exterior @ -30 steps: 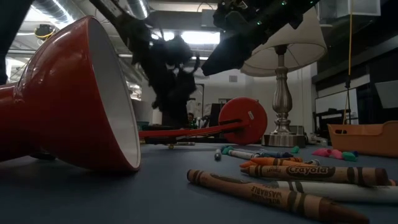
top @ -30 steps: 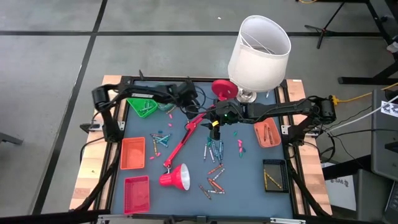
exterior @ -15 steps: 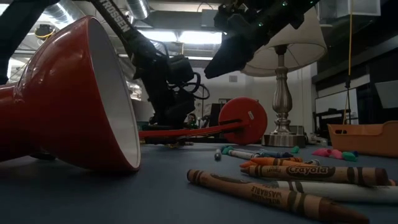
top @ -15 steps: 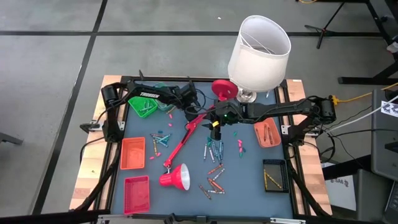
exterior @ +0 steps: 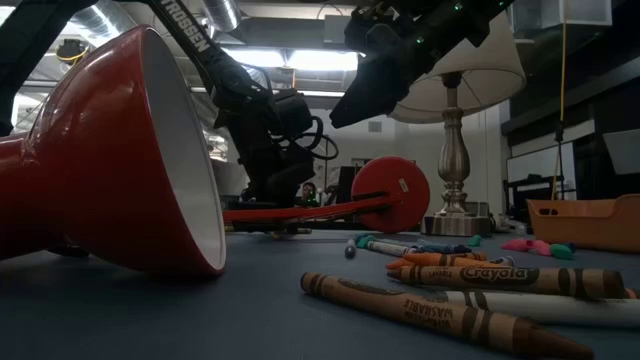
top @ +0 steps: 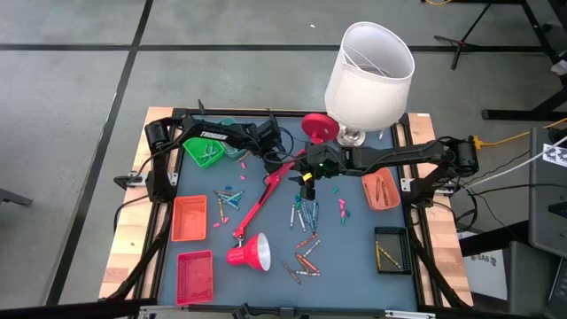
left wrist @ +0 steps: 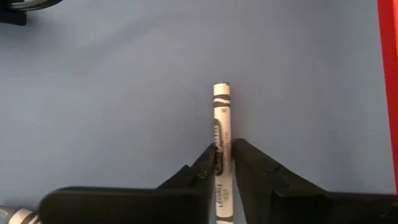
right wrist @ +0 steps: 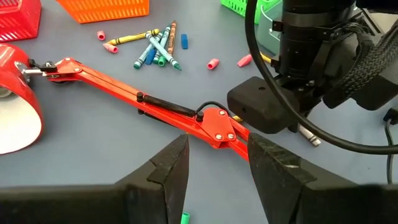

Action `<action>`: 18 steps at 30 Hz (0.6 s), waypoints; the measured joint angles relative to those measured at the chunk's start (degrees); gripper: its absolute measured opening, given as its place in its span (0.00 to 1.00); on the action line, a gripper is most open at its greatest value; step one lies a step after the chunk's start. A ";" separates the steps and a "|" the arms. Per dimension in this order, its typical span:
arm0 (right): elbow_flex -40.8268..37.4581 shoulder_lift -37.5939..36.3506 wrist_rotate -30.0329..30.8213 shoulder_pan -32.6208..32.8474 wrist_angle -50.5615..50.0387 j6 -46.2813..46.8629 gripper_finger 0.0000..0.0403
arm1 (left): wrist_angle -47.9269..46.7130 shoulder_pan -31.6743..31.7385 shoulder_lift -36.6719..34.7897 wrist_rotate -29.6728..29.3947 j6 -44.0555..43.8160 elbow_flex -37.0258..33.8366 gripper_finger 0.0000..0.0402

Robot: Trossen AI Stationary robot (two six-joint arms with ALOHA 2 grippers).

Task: Sort crayons
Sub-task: Put the gray crayon into the blue bin

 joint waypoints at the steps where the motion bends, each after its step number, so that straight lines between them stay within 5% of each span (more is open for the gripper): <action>1: 0.00 0.00 -0.02 -0.01 0.00 0.00 0.41 | 0.04 0.00 0.00 0.00 0.00 0.00 0.10; 7: 0.00 0.00 0.01 0.00 0.02 0.07 0.41 | 0.87 0.02 0.01 -0.35 0.00 0.00 0.02; 18: 0.00 0.00 -0.01 0.00 0.02 0.17 0.41 | -0.44 2.06 -4.69 -1.10 0.08 -0.24 0.02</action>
